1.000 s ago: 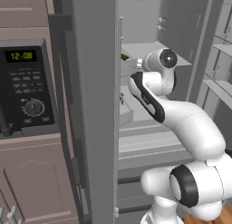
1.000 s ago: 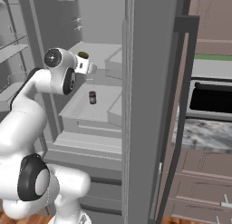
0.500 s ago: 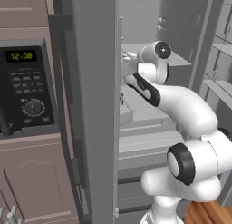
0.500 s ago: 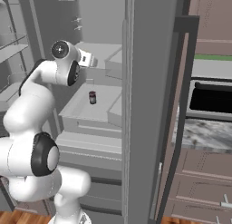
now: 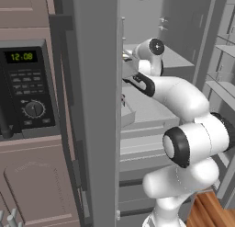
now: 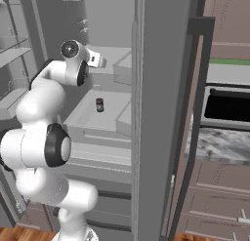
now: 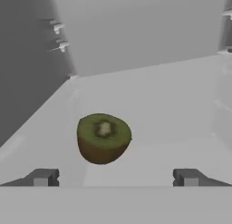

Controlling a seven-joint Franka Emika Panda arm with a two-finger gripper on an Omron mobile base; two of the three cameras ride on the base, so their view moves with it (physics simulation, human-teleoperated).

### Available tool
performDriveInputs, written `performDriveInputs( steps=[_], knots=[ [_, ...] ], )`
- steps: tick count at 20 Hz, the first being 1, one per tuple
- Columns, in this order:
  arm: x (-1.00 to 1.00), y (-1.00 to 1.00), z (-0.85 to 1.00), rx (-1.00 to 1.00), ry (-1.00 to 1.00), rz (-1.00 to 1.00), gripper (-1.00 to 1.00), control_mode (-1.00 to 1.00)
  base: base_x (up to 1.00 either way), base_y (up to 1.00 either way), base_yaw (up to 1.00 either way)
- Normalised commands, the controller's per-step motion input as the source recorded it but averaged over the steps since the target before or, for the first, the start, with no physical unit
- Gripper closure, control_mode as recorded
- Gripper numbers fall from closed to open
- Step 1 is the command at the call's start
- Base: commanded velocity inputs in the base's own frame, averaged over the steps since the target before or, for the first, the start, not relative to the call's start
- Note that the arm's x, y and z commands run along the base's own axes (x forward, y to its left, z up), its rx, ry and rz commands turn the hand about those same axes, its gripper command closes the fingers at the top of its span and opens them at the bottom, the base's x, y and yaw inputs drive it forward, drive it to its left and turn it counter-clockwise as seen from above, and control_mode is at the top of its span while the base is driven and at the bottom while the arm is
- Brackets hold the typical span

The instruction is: Move the kiwi and jam from the top shelf to the second highest shelf to make space. Then, place the pitcher from the counter on the cleared top shelf.

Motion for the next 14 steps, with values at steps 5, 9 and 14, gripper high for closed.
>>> performDriveInputs(
  steps=[5, 9, 14],
  knots=[
    [0.33, 0.01, -0.03, 0.00, 0.07, 0.00, -1.00, -1.00, 0.00, 0.00, 0.00],
    [0.35, 0.09, -0.13, -0.01, 0.04, 0.00, -1.00, -1.00, 0.00, 0.00, 0.00],
    [0.41, 0.18, -0.18, -0.01, 0.03, 0.00, -1.00, -1.00, 0.00, 0.00, 0.00]
  ],
)
